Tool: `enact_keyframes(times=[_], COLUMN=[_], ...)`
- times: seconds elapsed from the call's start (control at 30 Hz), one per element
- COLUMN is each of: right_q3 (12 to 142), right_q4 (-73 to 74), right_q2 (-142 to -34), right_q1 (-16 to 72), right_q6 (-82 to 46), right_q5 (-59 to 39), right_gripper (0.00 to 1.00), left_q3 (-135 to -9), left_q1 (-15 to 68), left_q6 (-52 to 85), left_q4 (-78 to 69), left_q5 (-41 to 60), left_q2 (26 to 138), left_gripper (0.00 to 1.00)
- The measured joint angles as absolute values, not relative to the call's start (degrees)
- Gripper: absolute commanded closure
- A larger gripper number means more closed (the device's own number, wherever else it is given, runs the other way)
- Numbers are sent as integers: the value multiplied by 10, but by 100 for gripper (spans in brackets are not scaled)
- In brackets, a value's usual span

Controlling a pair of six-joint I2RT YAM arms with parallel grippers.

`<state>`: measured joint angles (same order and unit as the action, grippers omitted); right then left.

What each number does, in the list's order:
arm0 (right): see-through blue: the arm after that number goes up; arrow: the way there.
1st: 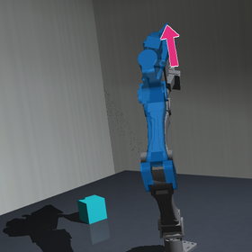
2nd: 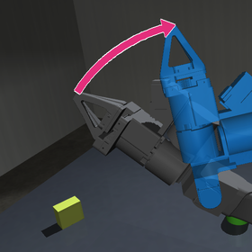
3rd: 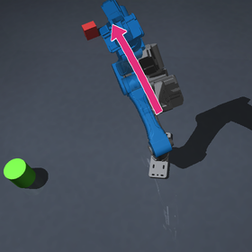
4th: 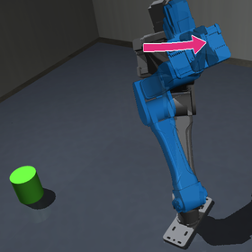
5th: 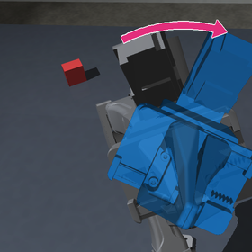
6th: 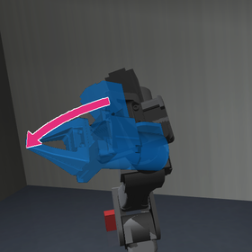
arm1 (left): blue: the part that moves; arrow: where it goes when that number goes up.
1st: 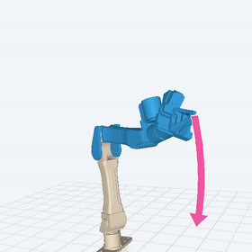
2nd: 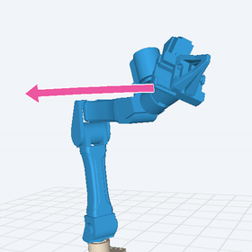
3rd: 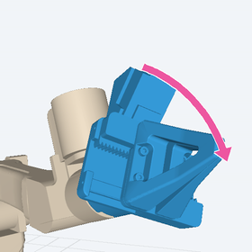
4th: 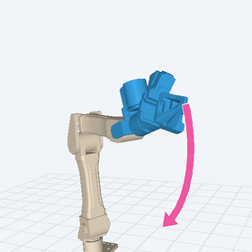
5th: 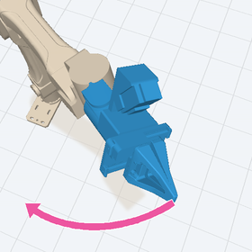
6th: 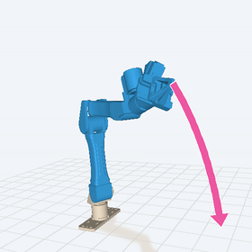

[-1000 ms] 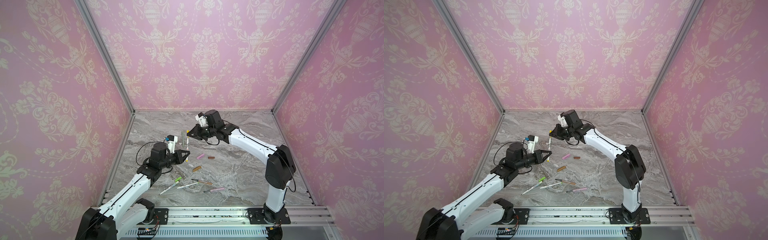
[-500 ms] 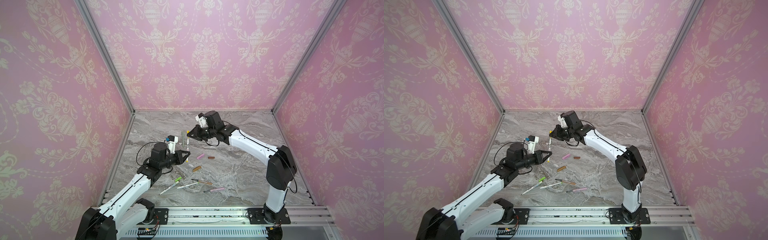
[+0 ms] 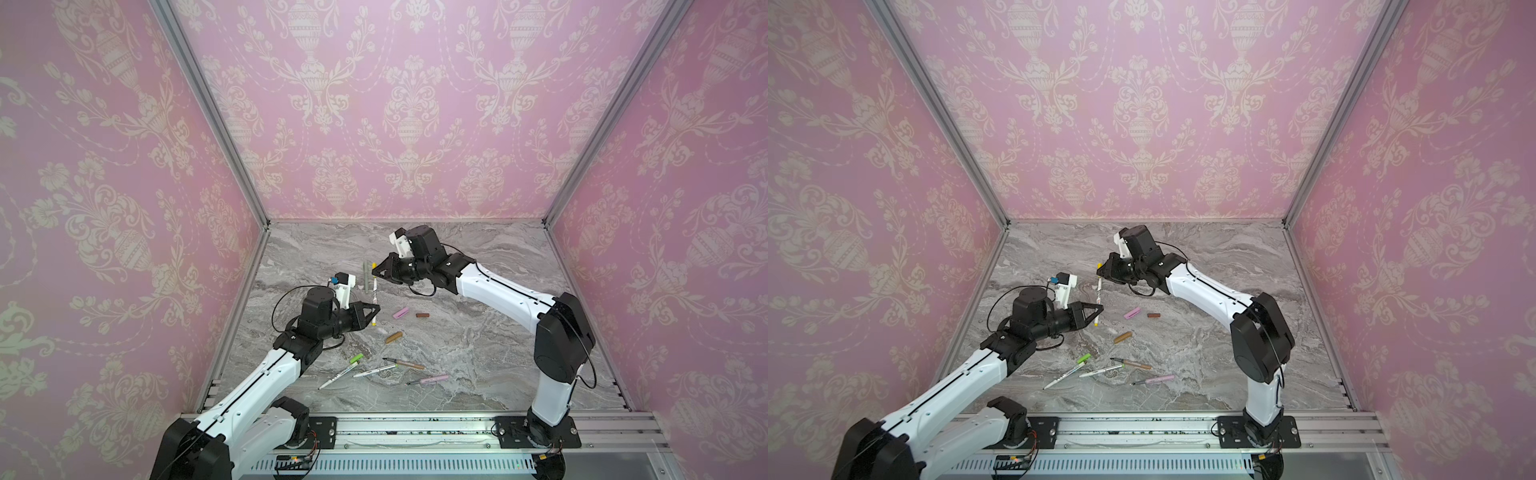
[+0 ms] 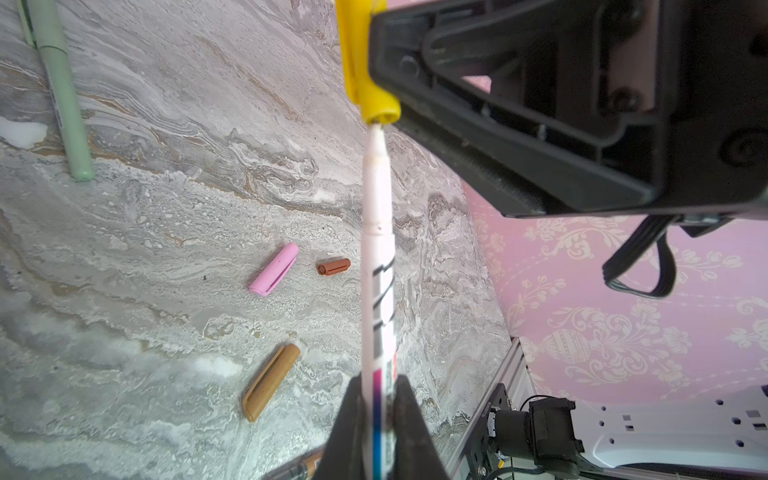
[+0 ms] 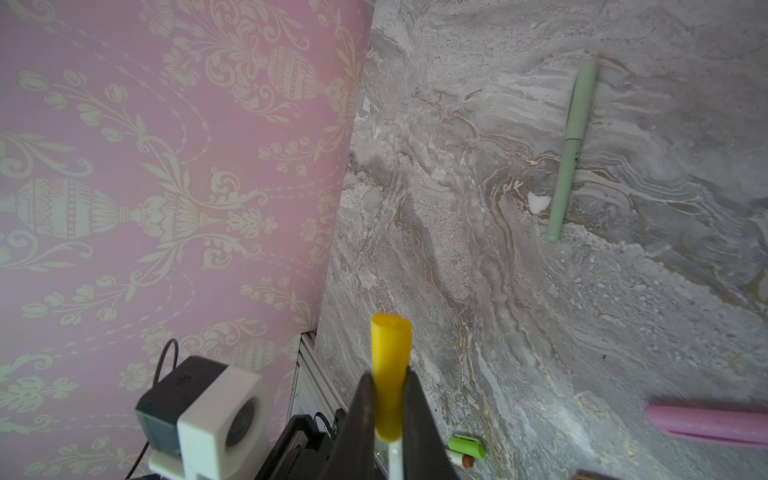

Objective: Insert the pens into the pen caps
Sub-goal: 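Lower the yellow cap onto the white pen tip with right gripper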

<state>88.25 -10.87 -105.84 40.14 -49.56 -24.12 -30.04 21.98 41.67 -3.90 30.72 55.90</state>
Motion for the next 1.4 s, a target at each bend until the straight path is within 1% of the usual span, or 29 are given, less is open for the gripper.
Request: enact_keyframes(times=[0.43,0.9,1.4], right_q3=[863,863,866], right_q4=[-90,-95,-132], right_q2=[-1047,-1044,-1035], right_q1=[415,415,419], right_q6=[-496,-488,-460], right_q5=[-205,-206,-212], right_gripper=[100,100,100], left_q3=[-297,-297,-297], left_q1=[220,222,223], left_q6=[417,417,417], left_q4=[-37,-38,-44], left_q5=[307,308,304], left_q2=[552,552,551], left_gripper=[100,100,100])
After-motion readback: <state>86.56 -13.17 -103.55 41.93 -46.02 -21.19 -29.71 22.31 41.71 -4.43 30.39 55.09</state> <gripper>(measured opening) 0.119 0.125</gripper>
